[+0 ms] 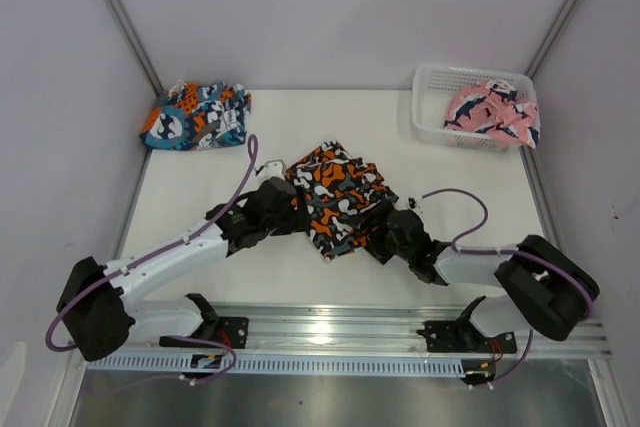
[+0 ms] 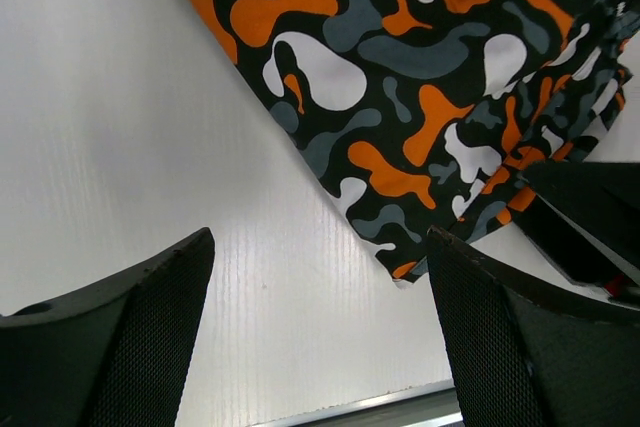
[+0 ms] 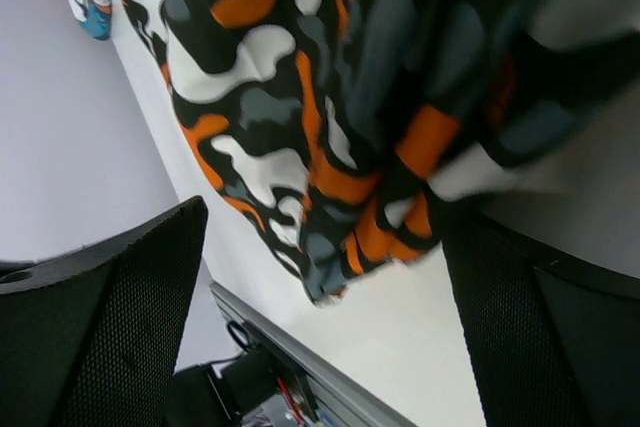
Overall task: Fold and stack the shorts
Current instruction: Neatly place the folded shorts to the corner
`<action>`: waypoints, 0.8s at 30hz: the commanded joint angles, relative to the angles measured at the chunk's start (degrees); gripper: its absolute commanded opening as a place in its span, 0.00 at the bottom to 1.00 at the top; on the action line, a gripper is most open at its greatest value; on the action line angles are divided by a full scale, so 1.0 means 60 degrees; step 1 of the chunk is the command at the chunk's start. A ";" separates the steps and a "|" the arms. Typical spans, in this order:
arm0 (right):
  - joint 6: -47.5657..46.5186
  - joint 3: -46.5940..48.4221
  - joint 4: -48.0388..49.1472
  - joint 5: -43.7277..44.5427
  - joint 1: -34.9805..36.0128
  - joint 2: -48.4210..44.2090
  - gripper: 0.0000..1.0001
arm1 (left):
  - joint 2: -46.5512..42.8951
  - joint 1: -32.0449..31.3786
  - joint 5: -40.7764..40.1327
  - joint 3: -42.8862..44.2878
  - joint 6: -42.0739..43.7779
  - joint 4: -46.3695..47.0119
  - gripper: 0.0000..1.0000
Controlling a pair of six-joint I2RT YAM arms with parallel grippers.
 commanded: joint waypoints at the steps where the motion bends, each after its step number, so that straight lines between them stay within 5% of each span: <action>1: 0.0105 0.0472 0.0728 0.0171 -0.0237 0.1095 0.99 | -0.0592 -0.0057 -0.0252 0.0003 -0.0173 -0.0161 0.88; 10: 0.0208 0.1923 0.1959 -0.0080 -0.0530 0.3910 0.95 | -0.1252 0.0016 -0.0501 -0.0319 -0.0187 -0.0499 0.88; 13: 0.0149 0.2099 0.2135 0.0007 -0.0560 0.4218 0.83 | -0.1311 0.0046 -0.0515 -0.0393 -0.0172 -0.0528 0.88; 19: -0.0188 0.2421 0.2048 -0.0153 -0.0896 0.4116 0.36 | -0.1413 0.0060 -0.0093 -0.1021 -0.0319 0.0434 0.89; 24: -0.0276 0.2612 0.1623 -0.0285 -0.0853 0.3663 0.29 | -0.1662 0.0075 0.0348 -0.2338 -0.0933 0.2193 0.89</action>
